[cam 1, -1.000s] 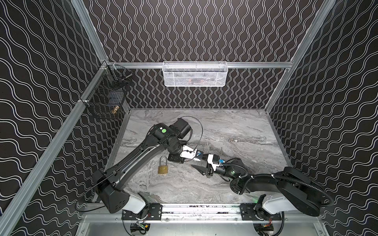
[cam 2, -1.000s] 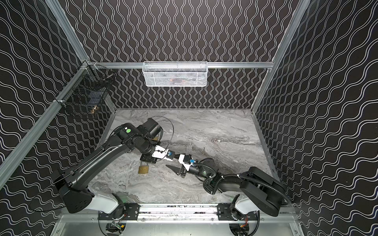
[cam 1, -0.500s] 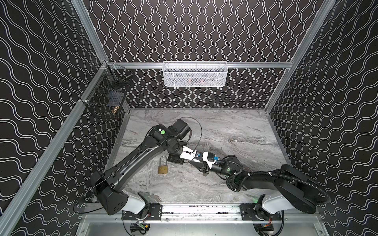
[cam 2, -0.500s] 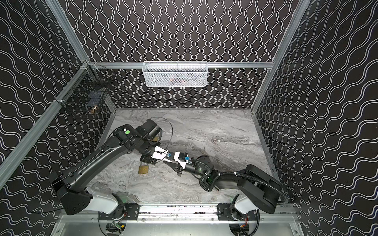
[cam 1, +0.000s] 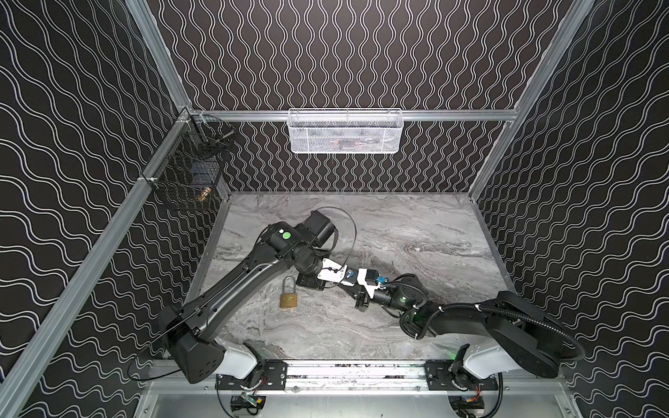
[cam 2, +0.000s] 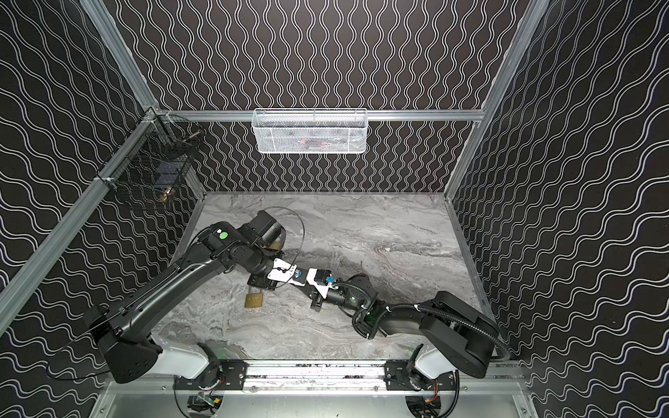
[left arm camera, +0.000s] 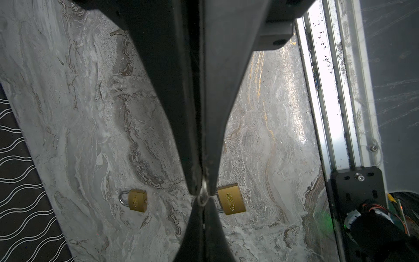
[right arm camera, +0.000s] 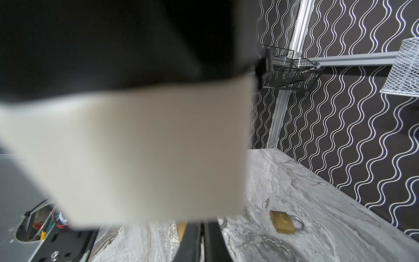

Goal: Unlock with the key

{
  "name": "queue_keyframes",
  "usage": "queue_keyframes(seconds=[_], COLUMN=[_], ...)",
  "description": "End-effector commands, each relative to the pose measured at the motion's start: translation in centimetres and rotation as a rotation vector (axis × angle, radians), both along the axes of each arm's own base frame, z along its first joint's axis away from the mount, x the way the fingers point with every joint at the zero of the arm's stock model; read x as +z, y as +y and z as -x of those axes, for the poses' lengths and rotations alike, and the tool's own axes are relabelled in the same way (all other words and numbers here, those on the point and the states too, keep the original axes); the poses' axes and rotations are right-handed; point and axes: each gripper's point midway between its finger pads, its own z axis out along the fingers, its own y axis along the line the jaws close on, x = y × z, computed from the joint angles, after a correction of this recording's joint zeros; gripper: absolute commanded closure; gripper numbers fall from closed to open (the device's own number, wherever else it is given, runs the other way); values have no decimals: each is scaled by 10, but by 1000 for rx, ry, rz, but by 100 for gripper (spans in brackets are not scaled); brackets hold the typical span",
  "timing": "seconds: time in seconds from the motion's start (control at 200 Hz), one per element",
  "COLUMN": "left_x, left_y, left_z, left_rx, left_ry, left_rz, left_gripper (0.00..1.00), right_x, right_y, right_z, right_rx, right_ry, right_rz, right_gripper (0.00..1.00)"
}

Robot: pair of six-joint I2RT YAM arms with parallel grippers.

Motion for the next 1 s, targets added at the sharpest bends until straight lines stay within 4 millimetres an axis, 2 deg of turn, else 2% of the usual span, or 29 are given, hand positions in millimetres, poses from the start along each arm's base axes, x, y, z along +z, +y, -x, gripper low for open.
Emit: queue_keyframes(seconds=[0.0, 0.04, 0.075, 0.11, 0.135, 0.23, 0.28, 0.365, 0.516, 0.546, 0.611, 0.696, 0.781, 0.836, 0.916, 0.996], left_x=[4, 5, 6, 8, 8, 15, 20, 28, 43, 44, 45, 60, 81, 89, 95, 102], left_y=[-6, -7, -7, -7, -7, -3, -1, 3, 16, 13, -2, -17, -1, 6, 1, -27], left_z=[-8, -10, -12, -15, -17, -25, -30, -43, -79, -82, -79, -76, -84, -83, -92, -90], left_rx=[11, 26, 46, 79, 101, 185, 237, 342, 690, 719, 707, 657, 686, 653, 620, 487], left_ry=[-50, -67, -68, -75, -77, -114, -131, -160, -137, -101, 14, 129, 125, 127, 218, 284], left_rz=[48, 75, 115, 169, 204, 379, 481, 649, 905, 949, 1066, 1313, 1635, 1779, 1864, 1802], left_gripper=[100, 100, 93, 71, 59, 24, 15, 10, 8, 2, 1, 1, 1, 1, 1, 1], right_x=[4, 5, 6, 9, 11, 23, 31, 47, 78, 83, 90, 91, 94, 95, 97, 97], right_y=[-3, -6, -9, -14, -18, -35, -44, -60, -94, -101, -113, -119, -116, -118, -117, -115], right_z=[-1, -2, -2, -4, -6, -15, -21, -30, -40, -42, -47, -57, -58, -60, -62, -63], right_rx=[-14, -25, -39, -60, -80, -166, -202, -245, -267, -260, -243, -234, -222, -222, -215, -200], right_ry=[3, 5, 8, 9, 10, 19, 37, 68, 128, 144, 183, 246, 248, 264, 280, 296], right_rz=[-27, -41, -58, -79, -96, -175, -217, -291, -460, -494, -567, -607, -610, -624, -636, -637], right_gripper=[100, 100, 100, 100, 100, 100, 100, 100, 100, 100, 100, 100, 100, 100, 100, 100])
